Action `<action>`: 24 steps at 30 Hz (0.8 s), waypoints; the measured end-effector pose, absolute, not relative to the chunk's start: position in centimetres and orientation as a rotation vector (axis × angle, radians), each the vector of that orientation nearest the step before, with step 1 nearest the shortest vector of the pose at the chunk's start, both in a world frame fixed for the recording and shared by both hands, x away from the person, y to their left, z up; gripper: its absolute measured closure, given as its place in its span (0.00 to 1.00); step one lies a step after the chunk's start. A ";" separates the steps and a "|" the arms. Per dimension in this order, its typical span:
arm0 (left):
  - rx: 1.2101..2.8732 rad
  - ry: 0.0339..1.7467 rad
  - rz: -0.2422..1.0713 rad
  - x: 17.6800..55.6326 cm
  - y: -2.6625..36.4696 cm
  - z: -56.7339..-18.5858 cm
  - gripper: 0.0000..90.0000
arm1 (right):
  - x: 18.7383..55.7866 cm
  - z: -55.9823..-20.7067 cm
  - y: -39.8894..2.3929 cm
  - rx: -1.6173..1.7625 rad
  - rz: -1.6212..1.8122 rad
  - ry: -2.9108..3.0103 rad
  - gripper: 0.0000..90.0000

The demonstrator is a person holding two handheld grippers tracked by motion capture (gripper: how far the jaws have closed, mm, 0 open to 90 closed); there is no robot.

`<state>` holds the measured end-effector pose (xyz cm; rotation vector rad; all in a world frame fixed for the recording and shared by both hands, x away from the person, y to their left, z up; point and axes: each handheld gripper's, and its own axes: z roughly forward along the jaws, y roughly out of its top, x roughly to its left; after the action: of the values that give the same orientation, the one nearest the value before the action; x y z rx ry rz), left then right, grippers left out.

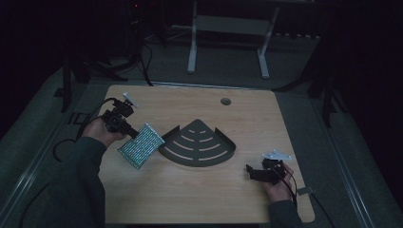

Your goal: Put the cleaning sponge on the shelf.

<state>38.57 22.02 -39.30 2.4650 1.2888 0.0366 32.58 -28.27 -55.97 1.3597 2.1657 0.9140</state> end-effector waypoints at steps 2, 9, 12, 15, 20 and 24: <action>2.462 1.280 0.035 38.8 21.8 -39.1 1.00 | 32.6 -56.0 -28.3 1.360 0.914 2.166 0.14; 2.468 1.257 0.038 39.4 20.9 -38.7 1.00 | 32.6 -56.0 -28.3 1.360 0.914 2.165 0.14; 2.474 1.248 0.041 39.8 20.5 -38.6 1.00 | 32.6 -56.0 -28.3 1.361 0.915 2.165 0.14; 2.482 1.236 0.026 40.1 20.2 -38.6 1.00 | 32.6 -56.0 -28.3 1.361 0.915 2.165 0.14; 2.494 1.226 0.024 40.5 19.6 -38.7 1.00 | 32.6 -56.0 -28.3 1.361 0.915 2.165 0.14; 2.500 1.216 0.028 40.8 19.0 -38.5 1.00 | 32.6 -56.0 -28.3 1.362 0.916 2.164 0.14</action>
<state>40.84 19.03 -38.46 2.5002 1.2160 0.0285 32.58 -28.26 -55.97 1.3617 2.1645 0.9157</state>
